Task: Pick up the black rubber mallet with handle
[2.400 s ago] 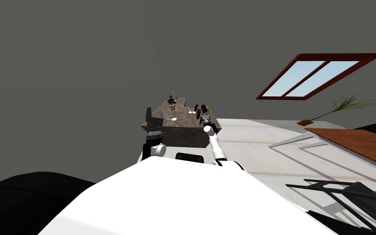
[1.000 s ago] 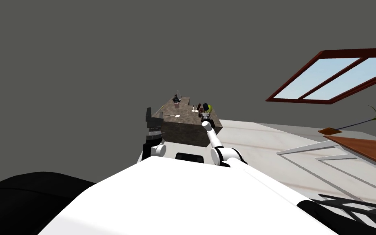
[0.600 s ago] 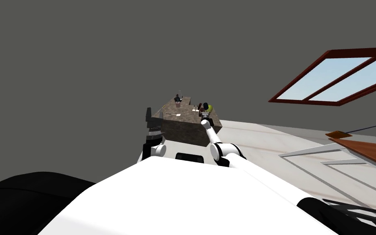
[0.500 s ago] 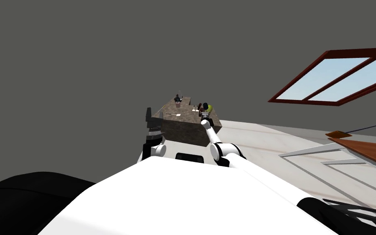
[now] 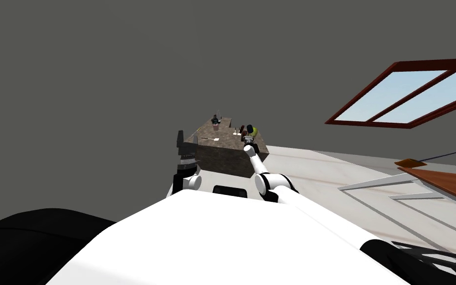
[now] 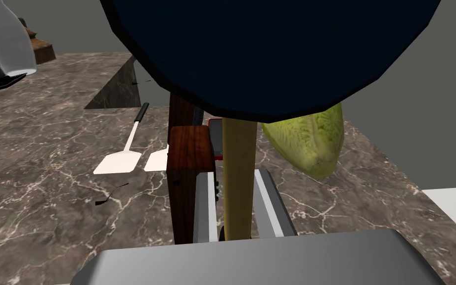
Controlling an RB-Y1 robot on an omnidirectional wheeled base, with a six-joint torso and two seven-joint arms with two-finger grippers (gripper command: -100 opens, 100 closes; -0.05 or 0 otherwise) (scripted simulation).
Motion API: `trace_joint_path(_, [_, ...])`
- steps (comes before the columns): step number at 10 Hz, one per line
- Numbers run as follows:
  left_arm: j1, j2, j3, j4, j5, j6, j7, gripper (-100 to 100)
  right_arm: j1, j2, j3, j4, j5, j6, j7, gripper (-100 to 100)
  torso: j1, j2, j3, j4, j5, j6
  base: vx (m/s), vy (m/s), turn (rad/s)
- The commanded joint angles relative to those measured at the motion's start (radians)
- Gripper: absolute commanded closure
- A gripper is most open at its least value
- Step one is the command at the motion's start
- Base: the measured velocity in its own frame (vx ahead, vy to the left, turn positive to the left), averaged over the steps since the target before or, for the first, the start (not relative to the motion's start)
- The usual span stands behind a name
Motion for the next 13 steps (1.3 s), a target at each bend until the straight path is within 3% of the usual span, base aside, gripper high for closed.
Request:
trace_joint_path(1, [0.000,0.000,0.000,0.000,0.000,0.000,0.000,0,0.000,0.000,0.000,0.000,0.000,0.000,0.000,0,0.000,0.000,0.000,0.000,0.000,0.000,0.000,0.000,0.000])
trace_joint_path(2, [0.000,0.000,0.000,0.000,0.000,0.000,0.000,0,0.050,0.008,0.015,-0.050,0.003,0.050,0.016,100,0.000,0.000,0.000,0.000,0.000,0.000,0.076,0.049,-0.188])
trace_joint_path(4, [0.000,0.000,0.000,0.000,0.000,0.000,0.000,0,0.080,0.008,0.015,-0.096,0.003,0.059,0.016,100,0.001,-0.006,-0.005,-0.005,0.000,0.003,0.085,0.047,-0.084])
trace_joint_path(5, [0.000,0.000,0.000,0.000,0.000,0.000,0.000,0,0.119,0.007,0.047,-0.130,0.005,0.104,0.014,100,-0.001,-0.007,-0.006,-0.006,-0.001,0.003,0.100,0.037,-0.169])
trace_joint_path(7, [0.000,0.000,0.000,0.000,0.000,0.000,0.000,0,0.162,0.007,0.047,-0.180,0.005,0.105,0.014,100,-0.004,-0.011,-0.011,-0.011,-0.001,0.006,0.061,0.039,-0.068])
trace_joint_path(8, [0.000,0.000,0.000,0.000,0.000,0.000,0.000,0,0.162,0.007,0.047,-0.201,0.005,0.105,0.014,100,-0.006,-0.011,-0.012,-0.013,-0.002,0.005,0.005,0.003,0.017])
trace_joint_path(9, [0.000,0.000,0.000,0.000,0.000,0.000,0.000,0,0.201,0.006,0.078,-0.227,0.007,0.148,0.012,100,-0.007,-0.011,-0.011,-0.012,-0.002,0.005,0.067,0.027,-0.194])
trace_joint_path(11, [0.000,0.000,0.000,0.000,0.000,0.000,0.000,0,0.244,0.006,0.078,-0.281,0.007,0.150,0.012,100,-0.007,-0.015,-0.016,-0.017,-0.002,0.008,0.071,0.043,-0.064])
trace_joint_path(12, [0.000,0.000,0.000,0.000,0.000,0.000,0.000,0,0.244,0.006,0.078,-0.306,0.007,0.150,0.012,100,-0.009,-0.015,-0.017,-0.018,-0.003,0.008,0.003,0.007,0.008])
trace_joint_path(13, [0.000,0.000,0.000,0.000,0.000,0.000,0.000,0,0.289,0.005,0.109,-0.334,0.009,0.196,0.010,100,-0.011,-0.014,-0.016,-0.017,-0.003,0.008,0.064,0.037,-0.210])
